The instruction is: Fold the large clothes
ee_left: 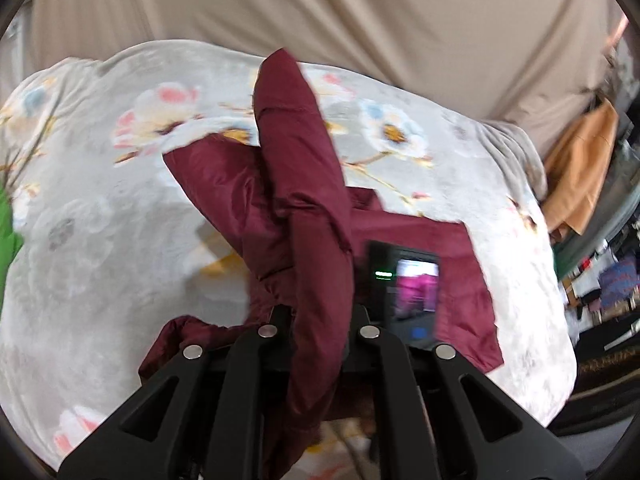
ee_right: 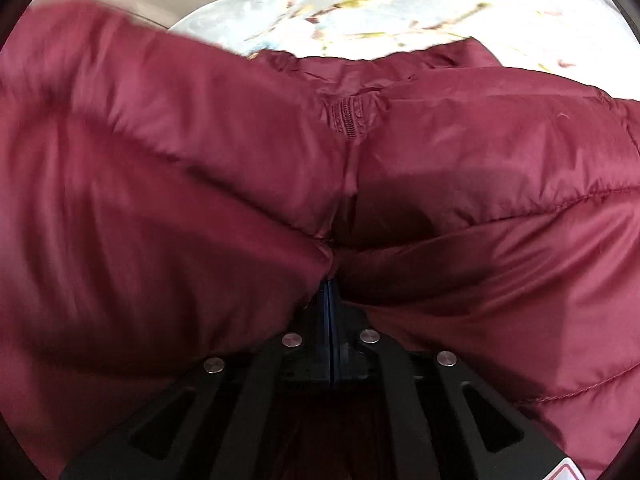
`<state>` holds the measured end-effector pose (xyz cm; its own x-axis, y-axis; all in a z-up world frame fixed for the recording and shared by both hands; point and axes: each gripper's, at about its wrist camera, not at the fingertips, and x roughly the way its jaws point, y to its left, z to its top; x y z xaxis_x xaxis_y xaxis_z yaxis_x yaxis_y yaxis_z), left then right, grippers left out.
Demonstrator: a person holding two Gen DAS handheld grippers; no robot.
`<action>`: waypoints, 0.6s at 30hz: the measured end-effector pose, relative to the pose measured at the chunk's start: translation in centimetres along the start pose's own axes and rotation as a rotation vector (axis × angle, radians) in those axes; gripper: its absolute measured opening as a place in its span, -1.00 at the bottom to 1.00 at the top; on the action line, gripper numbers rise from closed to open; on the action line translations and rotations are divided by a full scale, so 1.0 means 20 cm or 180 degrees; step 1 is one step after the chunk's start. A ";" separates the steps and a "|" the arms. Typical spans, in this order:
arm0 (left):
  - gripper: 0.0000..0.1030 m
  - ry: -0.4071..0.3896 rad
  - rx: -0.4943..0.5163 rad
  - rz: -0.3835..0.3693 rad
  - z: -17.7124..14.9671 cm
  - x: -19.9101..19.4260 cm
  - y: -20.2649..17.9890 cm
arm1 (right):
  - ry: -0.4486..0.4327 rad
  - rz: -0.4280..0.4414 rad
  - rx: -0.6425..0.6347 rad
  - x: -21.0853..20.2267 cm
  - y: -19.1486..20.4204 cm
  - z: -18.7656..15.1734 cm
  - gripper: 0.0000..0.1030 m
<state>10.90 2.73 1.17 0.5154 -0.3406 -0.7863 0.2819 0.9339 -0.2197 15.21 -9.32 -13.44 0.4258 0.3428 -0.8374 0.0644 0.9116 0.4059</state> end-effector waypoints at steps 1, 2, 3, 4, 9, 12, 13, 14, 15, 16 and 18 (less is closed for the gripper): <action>-0.85 -0.0005 0.0062 0.0003 0.00 0.02 -0.04 | -0.0010 0.0056 0.0021 0.01 0.00 0.00 -0.88; -0.85 -0.0006 0.0092 0.0009 0.00 0.03 -0.07 | -0.0001 0.0104 0.0046 0.02 0.00 0.00 -0.88; -0.85 -0.0018 0.0119 -0.0009 0.00 0.04 -0.11 | 0.0041 0.0180 0.0089 0.01 -0.02 0.02 -0.90; -0.85 -0.0036 0.0137 -0.0031 0.01 0.04 -0.13 | 0.0100 0.0247 0.0124 -0.01 -0.04 0.02 -0.91; -0.85 -0.0003 0.0133 -0.0132 0.03 0.07 -0.21 | -0.0244 0.0530 0.0698 -0.42 -0.37 -0.05 -0.92; -0.85 0.0017 0.0126 -0.0126 0.03 0.08 -0.23 | -0.0321 0.0508 0.1095 -0.53 -0.62 -0.16 -0.92; -0.85 0.0027 0.0128 -0.0131 0.03 0.08 -0.24 | -0.0230 0.0575 0.1150 -0.49 -0.65 -0.18 -0.92; -0.85 0.0042 0.0141 -0.0147 0.03 0.08 -0.27 | -0.0155 0.0616 0.1161 -0.45 -0.66 -0.18 -0.92; -0.85 0.0057 0.0166 -0.0155 0.03 0.09 -0.29 | -0.0101 0.0659 0.1136 -0.40 -0.64 -0.18 -0.92; -0.85 0.0075 0.0209 -0.0158 0.03 0.10 -0.32 | -0.0064 0.0707 0.1091 -0.35 -0.62 -0.17 -0.92; -0.85 0.0120 0.0338 -0.0162 0.02 0.13 -0.41 | -0.0017 0.0744 0.0974 -0.25 -0.56 -0.14 -0.93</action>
<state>10.25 -5.91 1.10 0.4681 -0.3810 -0.7973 0.3920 0.8982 -0.1990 9.83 -20.58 -14.82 0.4656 0.5313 -0.7078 0.2313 0.6989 0.6768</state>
